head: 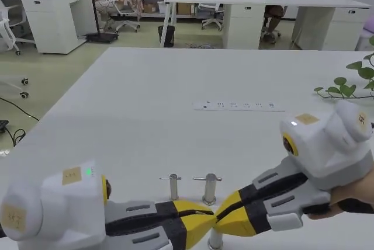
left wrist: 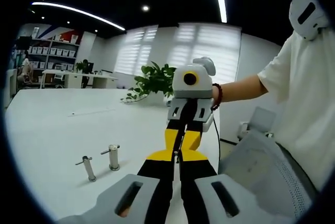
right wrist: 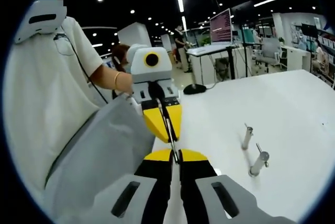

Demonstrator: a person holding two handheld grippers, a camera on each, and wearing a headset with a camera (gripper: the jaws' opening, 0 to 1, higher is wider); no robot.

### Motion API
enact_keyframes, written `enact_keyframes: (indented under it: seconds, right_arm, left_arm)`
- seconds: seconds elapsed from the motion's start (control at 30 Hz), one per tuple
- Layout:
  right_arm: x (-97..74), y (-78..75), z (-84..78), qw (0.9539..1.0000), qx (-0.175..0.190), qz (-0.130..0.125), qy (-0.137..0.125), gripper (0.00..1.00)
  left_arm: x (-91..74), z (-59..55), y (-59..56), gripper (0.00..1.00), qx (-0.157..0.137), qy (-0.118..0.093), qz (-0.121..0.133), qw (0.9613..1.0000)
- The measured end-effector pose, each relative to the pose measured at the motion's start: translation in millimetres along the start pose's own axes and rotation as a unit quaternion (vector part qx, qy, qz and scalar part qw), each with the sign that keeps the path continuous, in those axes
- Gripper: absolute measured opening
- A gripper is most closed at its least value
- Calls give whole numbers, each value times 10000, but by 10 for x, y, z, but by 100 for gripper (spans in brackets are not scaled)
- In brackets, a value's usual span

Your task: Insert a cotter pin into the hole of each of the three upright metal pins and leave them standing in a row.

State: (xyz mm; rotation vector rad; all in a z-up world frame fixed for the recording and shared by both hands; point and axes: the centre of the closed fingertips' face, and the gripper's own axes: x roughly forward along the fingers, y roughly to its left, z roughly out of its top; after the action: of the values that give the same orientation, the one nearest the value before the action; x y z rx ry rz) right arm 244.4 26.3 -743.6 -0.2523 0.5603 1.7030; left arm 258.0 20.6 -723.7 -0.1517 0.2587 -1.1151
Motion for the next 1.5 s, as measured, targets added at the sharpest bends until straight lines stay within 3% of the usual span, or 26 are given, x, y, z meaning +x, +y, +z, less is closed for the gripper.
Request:
enact_keyframes:
  seconds: [0.3, 0.43, 0.77, 1.07, 1.3, 1.5]
  right_arm:
    - [-31, -47, -100, 9971, -331, -127, 674, 3]
    - [-69, -87, -160, 9937, -531, -182, 975, 3]
    - [-174, -231, -404, 9837, -598, -472, 1631, 3]
    - [-269, -375, -588, 9747, -588, -707, 2037, 3]
    - [-299, -457, -698, 9686, -531, -832, 2281, 3]
    - [-310, -521, -815, 9620, -532, -857, 2537, 3]
  left_arm:
    - [53, -55, 58, 4, -92, 104, 205, 9997]
    - [69, -99, 59, 6, 15, 210, 237, 9995]
    - [94, -160, 156, 19, 188, 265, 484, 9983]
    - [163, -309, 269, 28, 367, 526, 709, 9954]
    - [203, -458, 398, 27, 473, 769, 988, 9910]
    - [234, -577, 432, 27, 498, 973, 1051, 9884]
